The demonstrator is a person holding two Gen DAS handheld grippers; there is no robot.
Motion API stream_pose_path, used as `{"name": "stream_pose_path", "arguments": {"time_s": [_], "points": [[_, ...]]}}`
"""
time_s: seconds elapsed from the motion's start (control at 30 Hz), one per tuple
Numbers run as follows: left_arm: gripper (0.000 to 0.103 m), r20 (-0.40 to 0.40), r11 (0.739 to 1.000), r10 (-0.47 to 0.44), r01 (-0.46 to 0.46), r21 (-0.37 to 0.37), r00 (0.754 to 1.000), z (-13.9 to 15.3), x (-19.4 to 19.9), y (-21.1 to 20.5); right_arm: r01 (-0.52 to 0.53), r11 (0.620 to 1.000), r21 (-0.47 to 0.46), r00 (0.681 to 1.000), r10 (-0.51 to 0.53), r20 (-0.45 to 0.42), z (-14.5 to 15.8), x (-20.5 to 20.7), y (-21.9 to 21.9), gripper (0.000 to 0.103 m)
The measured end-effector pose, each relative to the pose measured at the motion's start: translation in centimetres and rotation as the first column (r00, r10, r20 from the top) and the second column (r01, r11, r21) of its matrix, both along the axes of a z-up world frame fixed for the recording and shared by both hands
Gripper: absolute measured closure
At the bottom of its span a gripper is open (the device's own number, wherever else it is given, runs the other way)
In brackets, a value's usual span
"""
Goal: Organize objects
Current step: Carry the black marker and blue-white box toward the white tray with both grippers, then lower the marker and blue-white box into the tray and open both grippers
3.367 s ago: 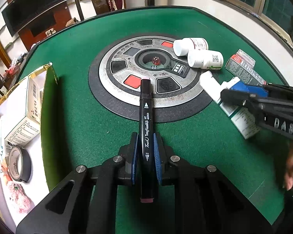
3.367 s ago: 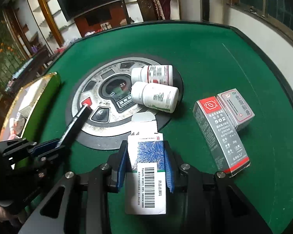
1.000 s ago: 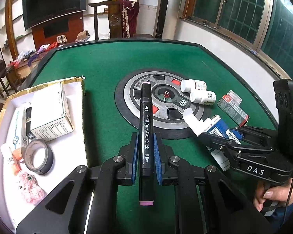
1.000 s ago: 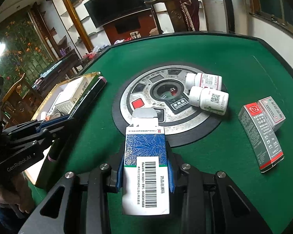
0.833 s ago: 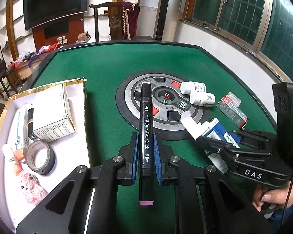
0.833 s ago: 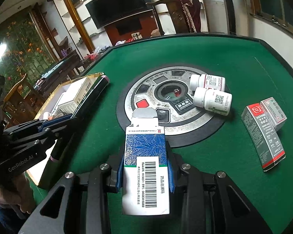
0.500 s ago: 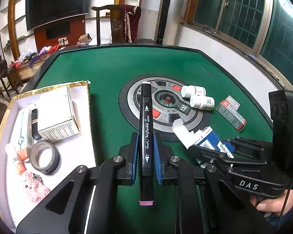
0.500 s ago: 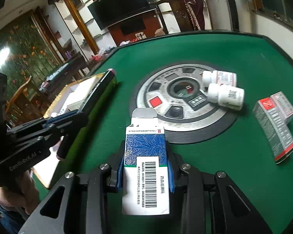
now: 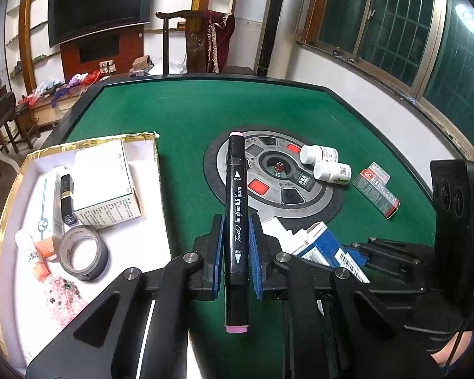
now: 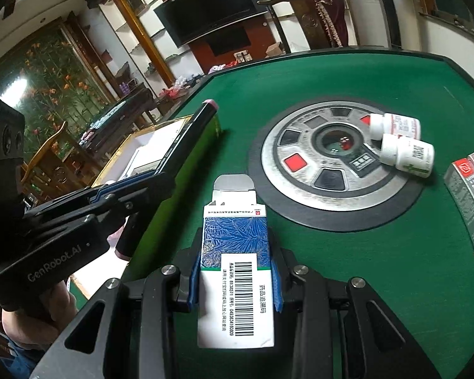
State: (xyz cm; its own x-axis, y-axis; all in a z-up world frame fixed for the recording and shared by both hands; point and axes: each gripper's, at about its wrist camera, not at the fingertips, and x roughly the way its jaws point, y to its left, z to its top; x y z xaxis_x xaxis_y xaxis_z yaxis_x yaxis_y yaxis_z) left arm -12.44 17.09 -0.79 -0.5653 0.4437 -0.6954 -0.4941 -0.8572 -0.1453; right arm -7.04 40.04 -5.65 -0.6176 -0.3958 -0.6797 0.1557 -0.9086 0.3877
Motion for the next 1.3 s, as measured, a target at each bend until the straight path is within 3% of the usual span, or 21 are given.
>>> {"name": "stream_pose_path", "arguments": {"time_s": [0.43,0.77,0.97,1.3], "points": [[0.089,-0.004,0.997,0.051,-0.051,0.058,0.999,1.2,-0.5,-3.8,-0.027,0.999,-0.023,0.999,0.027,-0.03,1.2,-0.6,-2.8,0.069],[0.089,0.033,0.983,0.149,-0.151,0.101,0.988,0.7,-1.8,-9.2,-0.05,0.997,-0.051,0.998,0.047,-0.051,2.0,-1.9,-6.0,0.069],[0.089,0.07,0.98,0.174,-0.18,0.088,0.982,-0.8,-2.2,-10.8,-0.075,0.996,-0.055,0.997,0.074,-0.03,1.4,-2.8,-7.7,0.069],[0.088,0.084,0.956,0.266,-0.274,0.107,0.96,-0.9,-3.0,-13.4,-0.092,0.995,-0.046,0.995,0.093,0.034,0.0,-4.9,-12.3,0.069]]}}
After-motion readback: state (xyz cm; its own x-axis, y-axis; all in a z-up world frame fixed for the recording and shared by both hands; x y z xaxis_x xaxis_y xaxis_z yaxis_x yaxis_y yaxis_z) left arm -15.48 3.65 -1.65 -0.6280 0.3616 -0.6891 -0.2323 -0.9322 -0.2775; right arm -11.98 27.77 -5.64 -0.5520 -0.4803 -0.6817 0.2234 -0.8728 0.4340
